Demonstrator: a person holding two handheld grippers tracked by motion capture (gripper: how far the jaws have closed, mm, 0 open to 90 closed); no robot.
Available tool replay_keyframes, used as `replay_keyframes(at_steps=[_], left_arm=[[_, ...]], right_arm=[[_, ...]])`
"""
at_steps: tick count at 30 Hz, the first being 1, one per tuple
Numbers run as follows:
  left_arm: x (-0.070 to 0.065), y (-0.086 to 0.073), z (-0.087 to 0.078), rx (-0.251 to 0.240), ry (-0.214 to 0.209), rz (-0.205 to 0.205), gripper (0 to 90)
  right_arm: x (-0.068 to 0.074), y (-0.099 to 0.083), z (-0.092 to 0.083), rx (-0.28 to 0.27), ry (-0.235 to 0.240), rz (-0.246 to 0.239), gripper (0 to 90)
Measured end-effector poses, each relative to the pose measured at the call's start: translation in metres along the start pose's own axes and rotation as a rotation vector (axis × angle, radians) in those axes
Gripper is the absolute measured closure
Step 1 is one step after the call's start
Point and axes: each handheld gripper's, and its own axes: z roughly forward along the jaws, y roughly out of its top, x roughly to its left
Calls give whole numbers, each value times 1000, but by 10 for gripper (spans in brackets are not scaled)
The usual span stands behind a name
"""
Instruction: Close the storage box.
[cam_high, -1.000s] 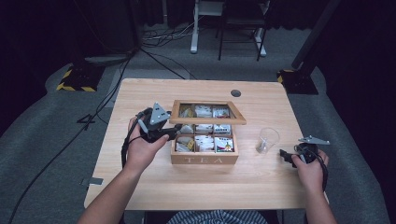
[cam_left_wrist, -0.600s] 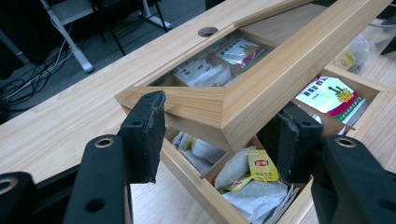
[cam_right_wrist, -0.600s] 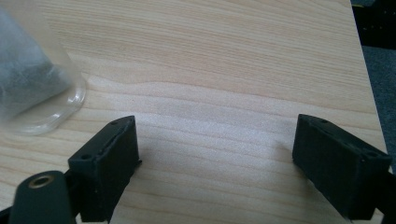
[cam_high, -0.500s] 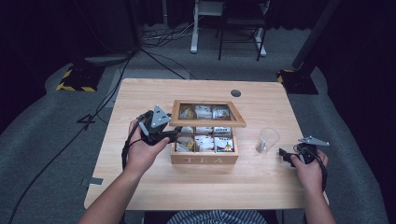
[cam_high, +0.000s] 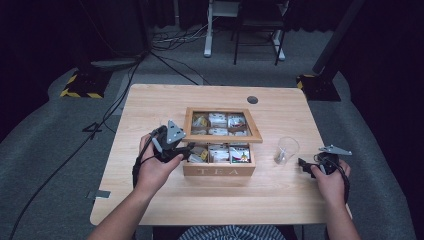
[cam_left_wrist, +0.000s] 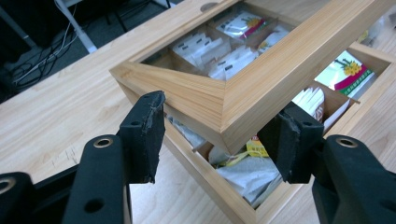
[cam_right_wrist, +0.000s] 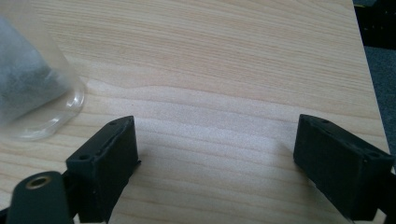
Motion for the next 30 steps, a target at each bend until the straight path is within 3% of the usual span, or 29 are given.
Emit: replay_keyframes(at_steps=[10, 15, 30], left_arm=[[-6, -6, 3, 29, 17, -22, 424], [-6, -8, 5, 48, 6, -70, 439], [-8, -10, 3, 107, -20, -123, 468]], right_arm=[[2, 3, 3, 2, 1, 1, 125], [2, 3, 4, 5, 2, 5, 123], [2, 4, 4, 3, 3, 2, 123]])
